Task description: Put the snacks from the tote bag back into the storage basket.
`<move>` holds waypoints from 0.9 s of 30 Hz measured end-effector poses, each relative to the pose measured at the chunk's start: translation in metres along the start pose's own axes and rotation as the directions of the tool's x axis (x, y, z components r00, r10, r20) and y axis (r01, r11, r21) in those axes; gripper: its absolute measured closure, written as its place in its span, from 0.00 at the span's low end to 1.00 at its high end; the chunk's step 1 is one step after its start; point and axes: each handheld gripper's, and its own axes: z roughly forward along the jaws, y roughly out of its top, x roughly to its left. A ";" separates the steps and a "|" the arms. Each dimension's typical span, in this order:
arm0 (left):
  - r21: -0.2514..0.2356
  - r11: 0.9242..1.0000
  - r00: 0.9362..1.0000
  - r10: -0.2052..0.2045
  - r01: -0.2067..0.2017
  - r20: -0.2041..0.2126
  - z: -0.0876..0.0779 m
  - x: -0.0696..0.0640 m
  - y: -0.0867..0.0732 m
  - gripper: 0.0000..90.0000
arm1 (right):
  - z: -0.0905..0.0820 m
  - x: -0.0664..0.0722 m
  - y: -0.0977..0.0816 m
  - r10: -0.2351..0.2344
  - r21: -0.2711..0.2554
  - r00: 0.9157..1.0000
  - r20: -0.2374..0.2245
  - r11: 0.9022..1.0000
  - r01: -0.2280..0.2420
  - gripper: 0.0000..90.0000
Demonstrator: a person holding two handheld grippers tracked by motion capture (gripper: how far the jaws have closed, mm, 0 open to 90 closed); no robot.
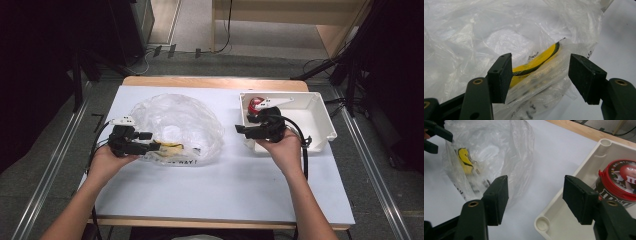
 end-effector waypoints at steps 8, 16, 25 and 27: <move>0.004 1.000 1.000 0.005 -0.005 0.009 0.000 -0.003 0.001 0.41 | 0.005 0.015 -0.002 -0.016 -0.009 1.000 -0.021 1.000 0.016 0.44; 0.006 1.000 1.000 0.002 -0.002 0.013 0.001 -0.006 0.001 0.41 | 0.013 0.037 -0.004 -0.063 0.000 0.997 -0.052 0.998 0.063 0.41; 0.017 1.000 1.000 0.014 -0.015 0.024 0.002 -0.011 -0.003 0.41 | 0.023 0.056 -0.009 -0.086 0.012 0.993 -0.077 0.996 0.087 0.41; 0.018 1.000 1.000 0.019 -0.020 0.023 0.002 -0.012 -0.003 0.41 | 0.026 0.061 -0.011 -0.083 0.013 0.993 -0.089 0.996 0.085 0.41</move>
